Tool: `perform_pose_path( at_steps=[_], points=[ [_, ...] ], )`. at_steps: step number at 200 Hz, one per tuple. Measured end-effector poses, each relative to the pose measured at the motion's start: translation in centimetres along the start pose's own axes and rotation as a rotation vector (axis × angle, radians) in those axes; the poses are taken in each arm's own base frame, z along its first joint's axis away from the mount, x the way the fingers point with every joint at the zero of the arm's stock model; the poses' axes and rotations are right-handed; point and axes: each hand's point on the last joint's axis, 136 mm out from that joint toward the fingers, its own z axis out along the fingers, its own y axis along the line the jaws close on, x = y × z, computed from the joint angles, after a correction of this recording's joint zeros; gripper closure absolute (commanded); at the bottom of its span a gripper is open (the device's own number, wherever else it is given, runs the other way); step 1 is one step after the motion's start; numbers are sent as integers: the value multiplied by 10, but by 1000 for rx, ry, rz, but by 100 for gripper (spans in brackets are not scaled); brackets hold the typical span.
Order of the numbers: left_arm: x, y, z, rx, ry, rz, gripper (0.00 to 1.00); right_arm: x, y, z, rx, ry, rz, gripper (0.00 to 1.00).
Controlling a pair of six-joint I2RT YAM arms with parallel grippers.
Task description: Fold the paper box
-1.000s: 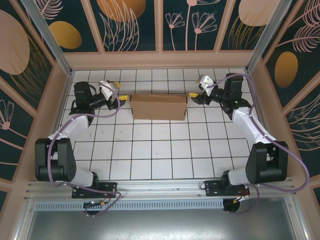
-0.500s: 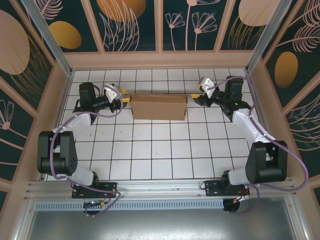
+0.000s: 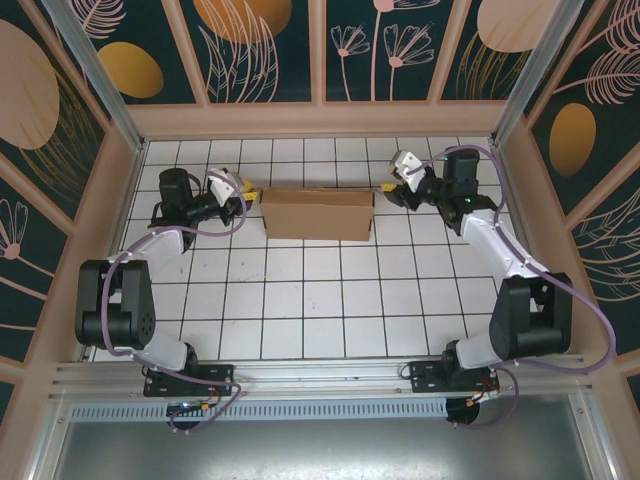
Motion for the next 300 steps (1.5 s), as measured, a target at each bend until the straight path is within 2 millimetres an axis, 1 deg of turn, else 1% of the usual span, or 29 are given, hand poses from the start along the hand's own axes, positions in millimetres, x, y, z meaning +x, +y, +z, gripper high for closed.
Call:
perform_pose_path(
  at_steps=[15, 33, 63, 94, 118, 160, 185, 215, 239, 263, 288, 300],
  points=[
    [-1, -1, 1, 3, 0, 6, 82, 3, 4, 6, -11, 19, -1, 56],
    [-1, -4, 3, 10, -1, 6, 84, 5, 8, 10, -23, 33, -1, 56],
    [-1, -6, 4, 19, 5, 2, 88, 7, 10, 10, -27, 40, -14, 56],
    [-2, -5, 5, 21, 10, -2, 91, 7, 10, 10, -30, 40, -19, 54],
    [-1, -5, 5, 22, 14, -4, 92, 7, 11, 6, -34, 30, -14, 53],
    [-2, -4, 5, 24, 19, 0, 95, 10, 9, -12, -33, -4, 12, 54],
    [-3, -4, 5, 26, 22, 1, 95, 9, 12, -12, -41, -8, 7, 54],
    [-2, -4, 5, 28, 25, -4, 95, 15, 22, -7, -62, 5, 4, 54],
    [-3, -4, 5, 29, 26, -5, 95, 17, 24, -6, -61, 13, -2, 57],
    [-3, -4, 5, 31, 28, -8, 94, 19, 25, -2, -60, 27, -6, 68],
    [-4, -5, 6, 35, 29, -10, 94, 25, 28, 4, -70, 45, -2, 72],
    [-4, -6, 6, 38, 30, -11, 94, 29, 29, 7, -75, 56, 2, 77]
  ],
)
